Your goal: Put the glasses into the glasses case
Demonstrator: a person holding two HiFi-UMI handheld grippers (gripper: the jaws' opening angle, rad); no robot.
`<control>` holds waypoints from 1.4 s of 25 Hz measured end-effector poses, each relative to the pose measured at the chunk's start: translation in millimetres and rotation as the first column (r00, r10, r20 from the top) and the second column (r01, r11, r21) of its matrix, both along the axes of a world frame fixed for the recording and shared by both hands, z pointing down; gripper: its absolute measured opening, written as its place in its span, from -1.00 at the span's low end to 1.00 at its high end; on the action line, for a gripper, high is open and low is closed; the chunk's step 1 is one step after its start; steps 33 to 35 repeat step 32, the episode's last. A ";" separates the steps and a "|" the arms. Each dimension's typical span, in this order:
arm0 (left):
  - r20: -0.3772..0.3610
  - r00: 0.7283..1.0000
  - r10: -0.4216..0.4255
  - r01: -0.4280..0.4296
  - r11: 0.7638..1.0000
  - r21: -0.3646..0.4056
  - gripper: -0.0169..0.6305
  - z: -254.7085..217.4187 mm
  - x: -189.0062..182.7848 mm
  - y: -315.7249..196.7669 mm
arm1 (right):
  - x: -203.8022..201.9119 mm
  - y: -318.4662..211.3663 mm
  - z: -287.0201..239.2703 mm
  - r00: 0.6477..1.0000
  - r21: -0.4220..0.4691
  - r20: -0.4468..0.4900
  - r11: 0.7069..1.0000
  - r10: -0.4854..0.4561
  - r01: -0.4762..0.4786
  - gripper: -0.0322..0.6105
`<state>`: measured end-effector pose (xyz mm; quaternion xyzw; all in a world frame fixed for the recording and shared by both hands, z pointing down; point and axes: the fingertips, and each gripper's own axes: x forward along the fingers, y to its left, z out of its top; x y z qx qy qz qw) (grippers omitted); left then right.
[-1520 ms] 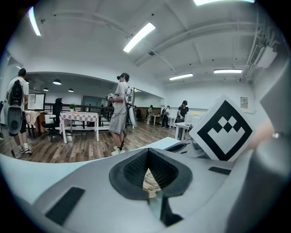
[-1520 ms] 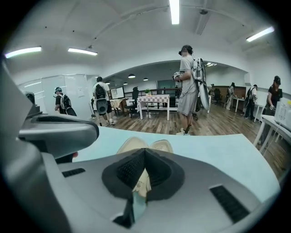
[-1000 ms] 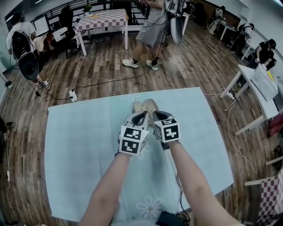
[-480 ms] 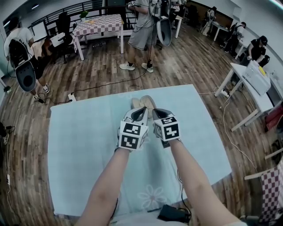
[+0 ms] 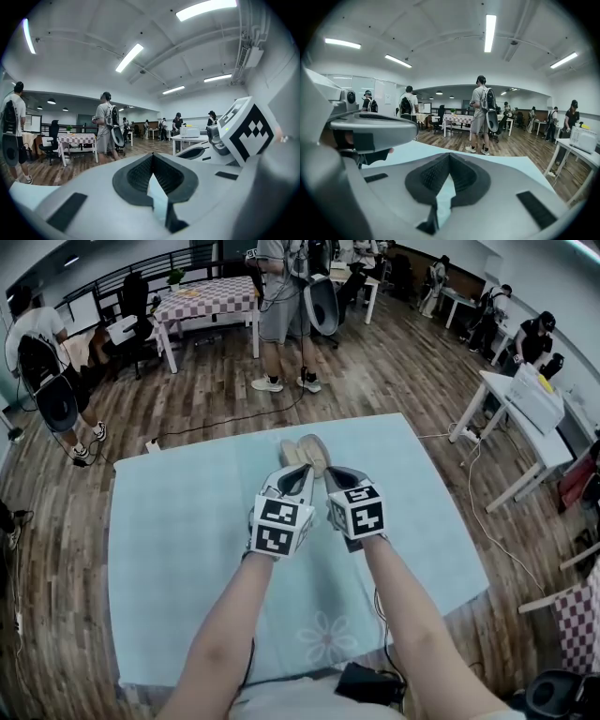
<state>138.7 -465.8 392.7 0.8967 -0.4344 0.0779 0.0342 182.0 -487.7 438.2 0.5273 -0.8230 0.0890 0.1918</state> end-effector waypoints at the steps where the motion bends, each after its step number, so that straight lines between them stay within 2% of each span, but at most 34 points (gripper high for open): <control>1: 0.000 1.000 0.003 -0.003 1.000 0.004 -0.92 -0.9 1.1 3.6 | 1.5 4.3 -2.2 1.000 0.006 0.000 1.000 -0.001 0.001 -0.88; 5: -0.002 1.000 0.012 -0.011 1.000 0.017 -0.92 -8.4 -2.6 13.9 | 2.7 19.2 -14.6 1.000 0.029 -0.007 1.000 0.006 -0.006 -0.88; 12: -0.009 0.999 0.034 -0.034 0.998 0.044 -0.92 -12.6 -24.0 46.6 | -20.0 58.9 -27.6 1.000 0.069 0.001 0.998 0.006 -0.006 -0.88; 19: -0.031 0.998 0.049 -0.047 0.996 0.074 -0.92 -32.4 -21.4 64.6 | -22.5 86.2 -51.4 1.000 0.124 0.021 0.992 0.011 -0.014 -0.88; 26: -0.070 0.995 0.070 -0.060 0.990 0.131 -0.92 -48.6 -35.1 91.5 | -39.6 120.4 -70.4 0.997 0.189 0.068 0.981 0.030 -0.043 -0.88; 32: -0.096 0.992 0.081 -0.062 0.981 0.184 -0.92 -66.6 -32.9 120.6 | -35.0 155.4 -86.4 0.993 0.235 0.109 0.969 0.048 -0.073 -0.88; 35: -0.096 0.992 0.081 -0.062 0.981 0.184 -0.92 -66.6 -32.9 120.6 | -35.0 155.4 -86.4 0.993 0.235 0.109 0.969 0.048 -0.073 -0.88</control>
